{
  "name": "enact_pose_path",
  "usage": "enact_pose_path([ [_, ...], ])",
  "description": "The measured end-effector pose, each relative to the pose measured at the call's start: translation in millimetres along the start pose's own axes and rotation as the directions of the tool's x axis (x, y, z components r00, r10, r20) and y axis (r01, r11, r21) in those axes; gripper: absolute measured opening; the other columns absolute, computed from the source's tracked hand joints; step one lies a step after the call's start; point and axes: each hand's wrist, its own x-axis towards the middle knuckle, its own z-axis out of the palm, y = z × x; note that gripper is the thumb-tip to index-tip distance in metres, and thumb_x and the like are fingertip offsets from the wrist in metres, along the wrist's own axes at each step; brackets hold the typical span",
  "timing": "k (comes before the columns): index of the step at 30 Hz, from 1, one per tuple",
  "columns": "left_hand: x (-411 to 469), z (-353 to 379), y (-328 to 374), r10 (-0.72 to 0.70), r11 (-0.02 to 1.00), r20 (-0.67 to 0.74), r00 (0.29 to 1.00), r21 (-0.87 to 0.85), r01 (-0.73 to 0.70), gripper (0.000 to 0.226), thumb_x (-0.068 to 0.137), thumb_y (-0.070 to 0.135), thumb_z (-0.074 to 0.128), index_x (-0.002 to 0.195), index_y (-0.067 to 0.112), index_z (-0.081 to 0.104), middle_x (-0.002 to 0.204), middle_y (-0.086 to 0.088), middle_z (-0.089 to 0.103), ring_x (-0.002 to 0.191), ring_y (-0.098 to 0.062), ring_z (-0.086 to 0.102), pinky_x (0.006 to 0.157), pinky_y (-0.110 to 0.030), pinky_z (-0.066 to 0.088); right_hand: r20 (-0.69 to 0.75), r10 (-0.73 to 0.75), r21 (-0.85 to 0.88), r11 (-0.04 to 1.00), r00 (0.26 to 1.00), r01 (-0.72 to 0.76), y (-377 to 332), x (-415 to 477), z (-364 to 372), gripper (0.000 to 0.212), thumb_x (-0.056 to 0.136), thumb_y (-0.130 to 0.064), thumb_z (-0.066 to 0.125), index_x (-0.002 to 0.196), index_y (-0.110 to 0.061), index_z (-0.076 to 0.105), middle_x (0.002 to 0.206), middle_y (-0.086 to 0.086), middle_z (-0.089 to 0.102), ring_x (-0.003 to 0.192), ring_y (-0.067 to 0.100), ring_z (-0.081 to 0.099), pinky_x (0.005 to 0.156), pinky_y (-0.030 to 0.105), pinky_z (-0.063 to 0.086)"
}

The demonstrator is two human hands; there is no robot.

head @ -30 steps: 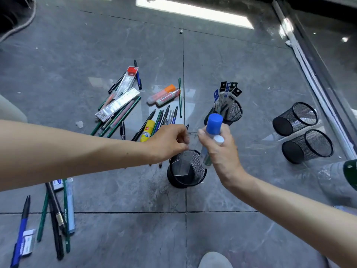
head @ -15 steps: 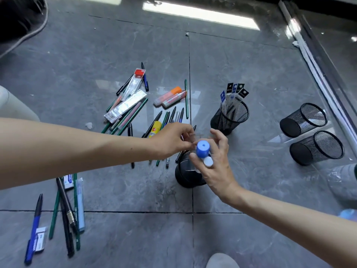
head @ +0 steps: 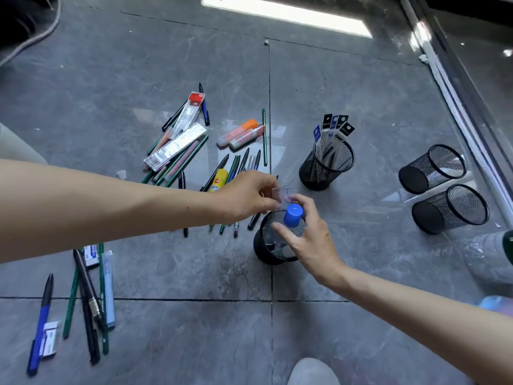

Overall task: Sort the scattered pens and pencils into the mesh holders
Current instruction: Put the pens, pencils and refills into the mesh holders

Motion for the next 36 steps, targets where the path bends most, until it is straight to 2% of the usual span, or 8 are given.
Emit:
enact_pose_path([
  [9,0.5,-0.2,-4.3,-0.024,0.998,0.002,1.0,0.052,0.024,0.03,0.079,0.029,0.074,0.105,0.024,0.058,0.089,0.009,0.061,0.071,-0.004,0.057,0.06,-0.013,0.044,0.013,0.016,0.119,0.993,1.0,-0.017,-4.9,2.8,-4.5,0.041,0.087,-0.043,0.05,0.122,-0.021,0.05,0.113,-0.003,0.055,0.104,0.014,0.054,0.093,0.025,0.042],
  [14,-2.4,-4.9,-6.3,-0.084,0.995,0.102,0.991,0.06,0.078,0.043,0.074,0.032,0.078,0.11,0.031,0.052,0.094,0.006,0.061,0.069,-0.002,0.055,0.052,-0.008,0.037,-0.075,0.014,0.205,0.979,0.997,0.001,-4.8,11.4,-4.2,0.031,0.088,-0.04,0.04,0.111,-0.023,0.053,0.102,0.003,0.06,0.087,-0.002,0.054,0.079,0.01,0.04],
  [18,-4.2,-10.5,-9.5,-0.124,0.991,0.158,0.98,0.059,0.116,0.05,0.075,0.024,0.078,0.116,0.024,0.051,0.093,0.005,0.06,0.079,-0.009,0.06,0.069,-0.022,0.05,-0.168,0.048,0.239,0.971,0.985,-0.007,-5.2,25.9,-7.3,0.028,0.092,-0.036,0.04,0.101,-0.016,0.058,0.083,0.007,0.059,0.082,0.023,0.057,0.076,0.035,0.046],
  [21,-2.6,-19.8,-16.7,-0.154,0.985,0.123,0.98,0.099,0.142,0.043,0.078,0.017,0.076,0.114,0.023,0.052,0.098,0.001,0.06,0.079,-0.01,0.058,0.069,-0.021,0.049,-0.181,0.096,0.236,0.97,0.979,-0.051,-9.5,46.2,-10.3,0.021,0.099,-0.023,0.043,0.087,-0.016,0.059,0.074,0.003,0.058,0.073,0.02,0.058,0.07,0.037,0.047],
  [25,4.9,-39.3,-33.1,-0.181,0.94,-0.029,0.983,0.29,0.182,0.025,0.084,0.014,0.069,0.107,0.016,0.059,0.098,-0.002,0.062,0.078,-0.008,0.056,0.062,-0.015,0.041,-0.017,0.188,0.147,0.972,0.982,-0.184,-15.4,78.1,-13.2,0.02,0.095,-0.019,0.048,0.08,-0.018,0.062,0.074,0.003,0.062,0.066,0.014,0.058,0.062,0.025,0.044],
  [28,17.1,-59.0,-51.6,-0.242,0.812,-0.355,0.903,0.435,0.388,0.016,0.086,0.01,0.06,0.102,0.013,0.064,0.11,-0.01,0.06,0.101,-0.028,0.057,0.077,-0.03,0.043,0.207,0.258,0.005,0.964,0.944,-0.265,-19.9,98.2,-10.0,0.018,0.095,-0.019,0.05,0.09,-0.01,0.065,0.078,0.004,0.063,0.064,0.011,0.054,0.058,0.021,0.041],
  [32,27.6,-89.1,-77.9,-0.29,0.678,-0.626,0.724,0.399,0.617,0.026,0.095,0.027,0.049,0.11,0.006,0.055,0.126,-0.018,0.042,0.117,-0.036,0.04,0.09,-0.042,0.038,0.389,0.373,-0.221,0.925,0.842,-0.308,-31.5,118.9,3.9,0.022,0.097,-0.02,0.049,0.102,-0.004,0.063,0.082,0.004,0.059,0.068,0.013,0.053,0.051,0.02,0.04],
  [36,30.7,-107.1,-106.9,-0.294,0.626,-0.659,0.692,0.414,0.661,0.054,0.089,0.053,0.052,0.12,0.008,0.046,0.125,-0.016,0.037,0.118,-0.035,0.035,0.095,-0.04,0.034,0.462,0.428,-0.281,0.901,0.776,-0.33,-36.2,132.9,15.4,0.021,0.098,-0.018,0.049,0.105,-0.003,0.061,0.079,0.004,0.058,0.068,0.013,0.055,0.055,0.02,0.043],
])
